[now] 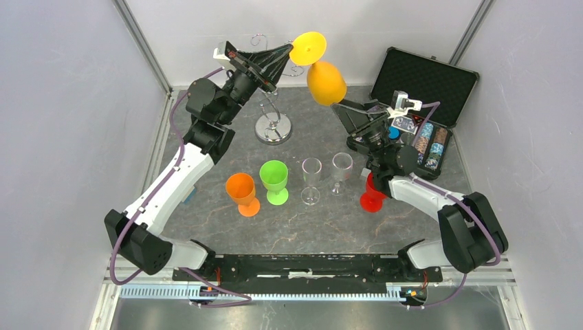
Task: Take the wine glass off the wine glass rack
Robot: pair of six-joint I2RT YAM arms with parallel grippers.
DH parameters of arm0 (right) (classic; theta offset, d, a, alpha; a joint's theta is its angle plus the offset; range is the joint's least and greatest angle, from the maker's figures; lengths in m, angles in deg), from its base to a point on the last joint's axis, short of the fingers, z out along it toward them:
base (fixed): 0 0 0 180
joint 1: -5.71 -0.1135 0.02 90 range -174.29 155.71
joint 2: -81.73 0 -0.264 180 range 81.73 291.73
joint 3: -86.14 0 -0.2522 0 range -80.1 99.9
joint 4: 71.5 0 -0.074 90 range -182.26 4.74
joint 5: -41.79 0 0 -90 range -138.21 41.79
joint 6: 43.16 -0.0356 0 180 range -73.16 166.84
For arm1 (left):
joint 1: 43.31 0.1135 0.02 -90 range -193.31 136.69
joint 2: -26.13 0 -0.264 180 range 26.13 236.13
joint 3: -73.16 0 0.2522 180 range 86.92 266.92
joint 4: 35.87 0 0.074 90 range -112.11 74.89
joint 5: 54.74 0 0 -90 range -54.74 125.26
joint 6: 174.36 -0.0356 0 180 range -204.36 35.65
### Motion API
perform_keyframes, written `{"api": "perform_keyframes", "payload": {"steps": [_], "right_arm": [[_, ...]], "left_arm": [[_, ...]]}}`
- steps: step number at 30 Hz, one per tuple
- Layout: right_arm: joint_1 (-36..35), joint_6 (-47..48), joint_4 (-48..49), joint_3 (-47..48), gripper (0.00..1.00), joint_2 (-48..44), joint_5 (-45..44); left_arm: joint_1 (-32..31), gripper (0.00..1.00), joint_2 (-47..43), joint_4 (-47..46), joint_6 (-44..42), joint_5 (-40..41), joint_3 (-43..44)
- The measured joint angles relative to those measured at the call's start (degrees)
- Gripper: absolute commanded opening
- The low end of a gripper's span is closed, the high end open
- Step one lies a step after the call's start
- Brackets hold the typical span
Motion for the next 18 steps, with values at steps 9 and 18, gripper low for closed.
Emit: {"api": "perform_keyframes", "payload": {"steps": [9,18], "right_arm": [[-0.02,-2.49,0.07,1.31,0.62,1.38,0.90],[-0.35,-4.68,0.04,4.50,0.49,3.23,1.92]], "left_arm": [[-0.02,0.02,-0.35,-0.11,0.02,-0.02,-0.28],[0.00,0.02,-0.81,-0.59,0.04,-0.02,-2.64]]}}
